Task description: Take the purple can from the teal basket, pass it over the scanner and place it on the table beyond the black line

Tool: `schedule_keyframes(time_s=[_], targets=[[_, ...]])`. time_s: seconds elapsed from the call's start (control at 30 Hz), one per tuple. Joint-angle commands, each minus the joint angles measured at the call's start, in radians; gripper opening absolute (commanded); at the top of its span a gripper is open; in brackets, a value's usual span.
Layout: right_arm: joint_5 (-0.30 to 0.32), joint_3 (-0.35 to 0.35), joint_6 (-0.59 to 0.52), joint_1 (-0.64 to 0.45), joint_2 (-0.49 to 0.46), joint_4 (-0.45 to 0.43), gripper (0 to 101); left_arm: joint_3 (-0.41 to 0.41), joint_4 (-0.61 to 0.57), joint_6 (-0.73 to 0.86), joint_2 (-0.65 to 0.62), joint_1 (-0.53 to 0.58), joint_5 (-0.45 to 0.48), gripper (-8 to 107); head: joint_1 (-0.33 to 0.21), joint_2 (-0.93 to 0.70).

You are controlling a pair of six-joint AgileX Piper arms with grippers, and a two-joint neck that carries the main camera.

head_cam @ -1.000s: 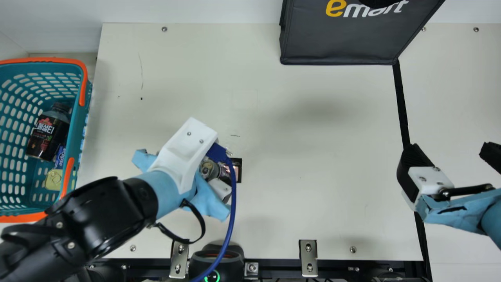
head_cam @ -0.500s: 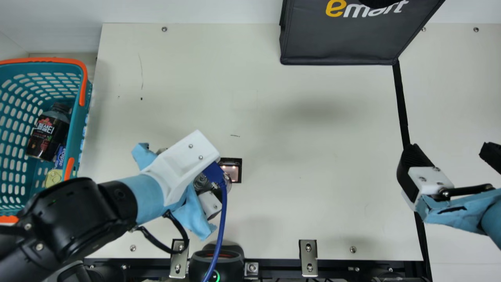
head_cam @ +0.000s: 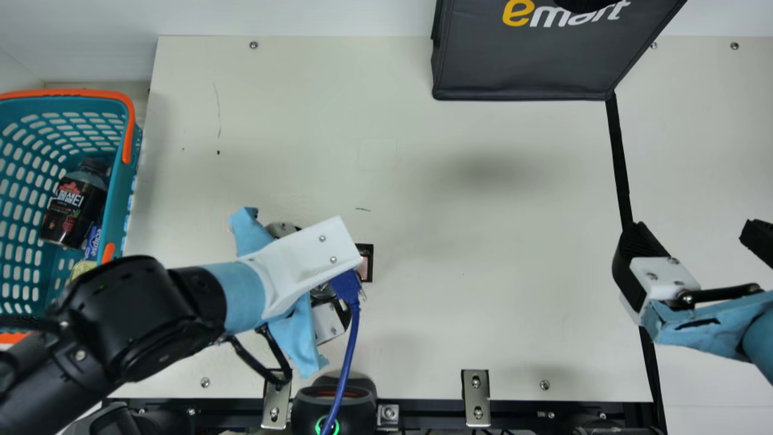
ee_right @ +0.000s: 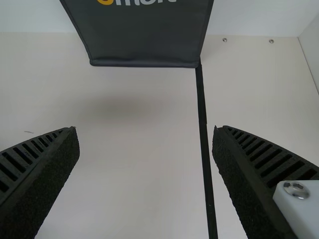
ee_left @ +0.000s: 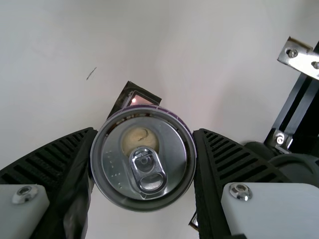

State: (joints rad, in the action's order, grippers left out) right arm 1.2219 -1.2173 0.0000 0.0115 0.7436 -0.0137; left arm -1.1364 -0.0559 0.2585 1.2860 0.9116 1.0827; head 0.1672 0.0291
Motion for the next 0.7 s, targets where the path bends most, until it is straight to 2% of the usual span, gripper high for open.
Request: schedule_keyframes(time_s=[0.0,0.33,0.67], targets=[[0.0,0.0,0.0,0.0,0.0,0.0,95,-0.005,-0.008,0.042,0.008,-0.004,0.002,-8,-0.029,-0.002],[0.0,0.0,0.0,0.0,0.0,0.0,95,-0.011,-0.049,0.148,0.06,-0.035,-0.005,-8,-0.029,-0.002],[0.0,0.0,0.0,0.0,0.0,0.0,95,0.005,-0.069,0.186,0.1,-0.058,-0.03,-8,-0.029,-0.002]])
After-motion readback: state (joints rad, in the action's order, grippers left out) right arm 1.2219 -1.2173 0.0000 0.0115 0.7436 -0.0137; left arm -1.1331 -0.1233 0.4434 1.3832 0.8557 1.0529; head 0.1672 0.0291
